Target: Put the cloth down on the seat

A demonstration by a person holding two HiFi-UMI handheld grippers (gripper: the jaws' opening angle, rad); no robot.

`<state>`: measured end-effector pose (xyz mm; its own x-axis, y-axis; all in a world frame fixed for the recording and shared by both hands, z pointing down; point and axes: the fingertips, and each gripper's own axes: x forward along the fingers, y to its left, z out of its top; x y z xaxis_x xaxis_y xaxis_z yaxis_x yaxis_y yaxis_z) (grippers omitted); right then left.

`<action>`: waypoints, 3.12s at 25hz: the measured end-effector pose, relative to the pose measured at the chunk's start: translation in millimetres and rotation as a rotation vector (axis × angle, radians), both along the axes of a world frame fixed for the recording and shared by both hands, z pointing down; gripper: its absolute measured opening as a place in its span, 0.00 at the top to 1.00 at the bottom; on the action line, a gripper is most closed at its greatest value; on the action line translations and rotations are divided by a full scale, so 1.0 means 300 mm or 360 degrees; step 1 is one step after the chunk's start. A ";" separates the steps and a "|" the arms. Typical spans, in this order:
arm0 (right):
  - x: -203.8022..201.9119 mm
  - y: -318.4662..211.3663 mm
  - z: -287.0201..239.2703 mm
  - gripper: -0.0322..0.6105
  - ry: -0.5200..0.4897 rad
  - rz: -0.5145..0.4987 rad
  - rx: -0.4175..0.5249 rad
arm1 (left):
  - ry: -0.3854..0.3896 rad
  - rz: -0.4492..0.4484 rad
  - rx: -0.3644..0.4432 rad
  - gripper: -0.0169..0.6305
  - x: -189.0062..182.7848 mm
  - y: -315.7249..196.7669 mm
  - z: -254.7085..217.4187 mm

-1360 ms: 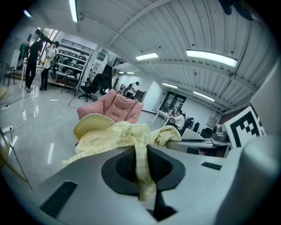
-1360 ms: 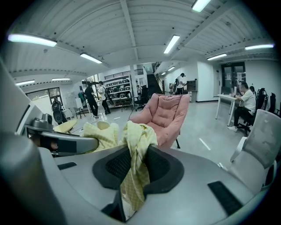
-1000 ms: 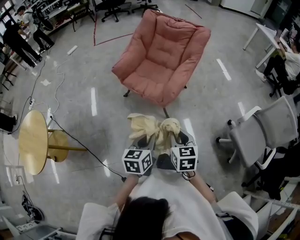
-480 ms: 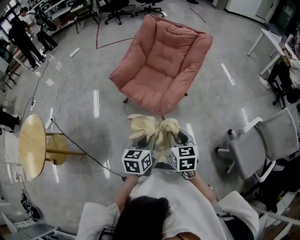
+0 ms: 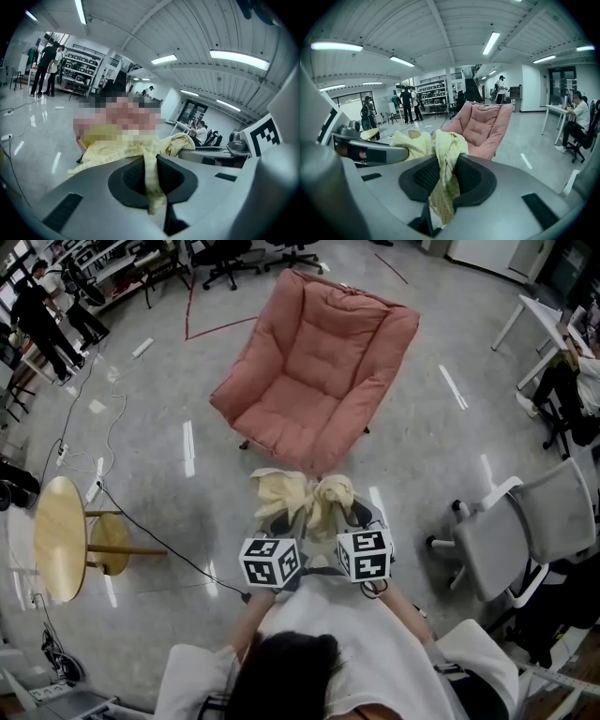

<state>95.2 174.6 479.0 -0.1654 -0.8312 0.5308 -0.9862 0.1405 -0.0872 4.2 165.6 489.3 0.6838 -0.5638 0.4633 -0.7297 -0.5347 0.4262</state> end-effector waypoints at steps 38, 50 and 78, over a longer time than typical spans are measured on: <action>0.010 -0.318 0.045 0.80 0.0026 0.0063 -0.0054 | -0.0011 0.0077 -0.0047 0.90 0.011 -0.344 0.057; -0.030 -0.556 0.079 0.80 0.0067 0.0119 -0.0122 | -0.0017 0.0145 -0.0109 0.90 -0.024 -0.595 0.100; -0.115 -1.028 0.073 0.80 0.0064 0.0381 -0.0152 | -0.0019 0.0431 -0.0078 0.90 -0.096 -1.108 0.085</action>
